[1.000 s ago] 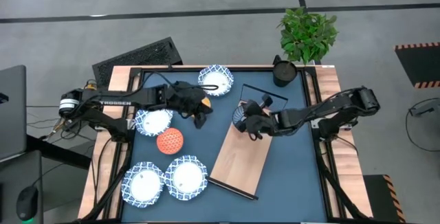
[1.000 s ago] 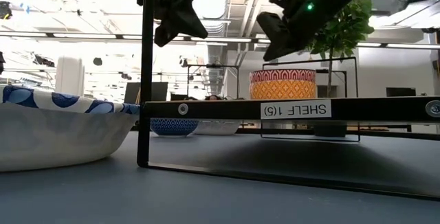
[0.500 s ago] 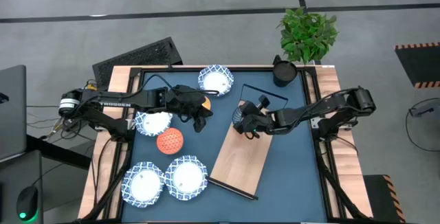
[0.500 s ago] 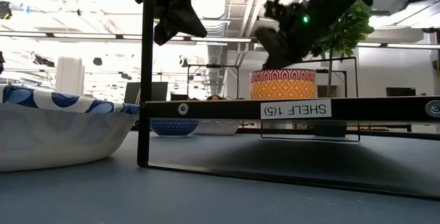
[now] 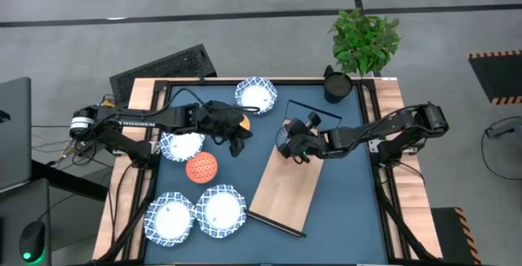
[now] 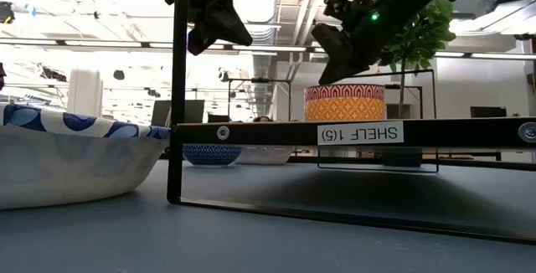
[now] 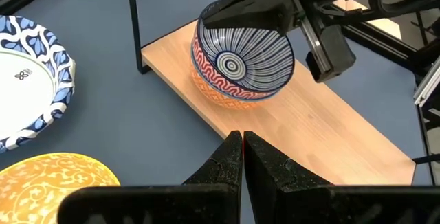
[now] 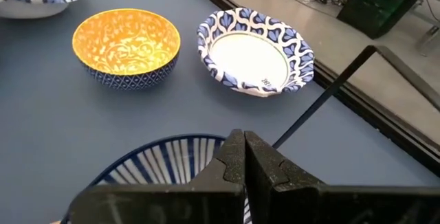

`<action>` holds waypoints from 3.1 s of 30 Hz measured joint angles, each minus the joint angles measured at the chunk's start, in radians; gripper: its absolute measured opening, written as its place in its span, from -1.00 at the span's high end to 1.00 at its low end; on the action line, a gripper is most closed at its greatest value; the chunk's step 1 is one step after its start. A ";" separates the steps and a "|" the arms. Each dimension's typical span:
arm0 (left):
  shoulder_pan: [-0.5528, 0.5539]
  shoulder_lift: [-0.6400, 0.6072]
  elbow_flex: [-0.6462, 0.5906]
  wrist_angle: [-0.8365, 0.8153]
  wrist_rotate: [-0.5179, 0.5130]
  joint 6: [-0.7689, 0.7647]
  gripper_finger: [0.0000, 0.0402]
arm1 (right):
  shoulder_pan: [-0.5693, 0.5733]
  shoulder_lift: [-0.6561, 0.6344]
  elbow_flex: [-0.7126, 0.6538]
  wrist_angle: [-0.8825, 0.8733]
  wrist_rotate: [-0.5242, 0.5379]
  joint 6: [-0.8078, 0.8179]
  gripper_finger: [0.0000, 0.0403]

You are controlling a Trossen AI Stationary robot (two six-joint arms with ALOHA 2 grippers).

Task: Place and stack bowls onto a shelf
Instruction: Stack the dark blue striped bowl into the light blue patterned bowl

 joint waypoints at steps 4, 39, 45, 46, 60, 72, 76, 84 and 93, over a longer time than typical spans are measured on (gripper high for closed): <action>0.000 0.000 0.000 0.000 0.000 0.013 1.00 | 0.000 0.000 0.000 -0.006 -0.003 0.000 0.91; 0.000 0.000 0.000 0.009 -0.037 0.059 1.00 | -0.063 0.001 0.000 0.007 -0.046 0.008 0.87; 0.000 0.000 0.000 0.011 -0.037 0.058 1.00 | -0.064 0.014 0.001 0.000 -0.045 0.009 0.87; 0.000 0.000 0.000 0.011 -0.037 0.058 1.00 | -0.064 0.019 0.001 0.001 -0.047 0.008 0.88; -0.001 0.000 0.000 0.011 -0.041 0.059 1.00 | -0.037 0.019 0.000 0.028 -0.043 0.001 0.87; -0.001 0.000 0.000 0.008 -0.045 0.058 1.00 | 0.300 0.005 0.000 -0.014 0.273 0.178 0.88; -0.001 0.000 0.000 0.009 -0.045 0.057 1.00 | 0.343 0.015 0.000 -0.117 0.338 0.327 0.88; -0.001 0.000 0.000 0.009 -0.044 0.041 1.00 | 0.334 0.016 0.000 -0.194 0.349 0.420 0.88; -0.001 0.000 0.000 0.009 -0.045 0.047 1.00 | 0.334 0.017 -0.026 -0.208 0.319 0.462 0.88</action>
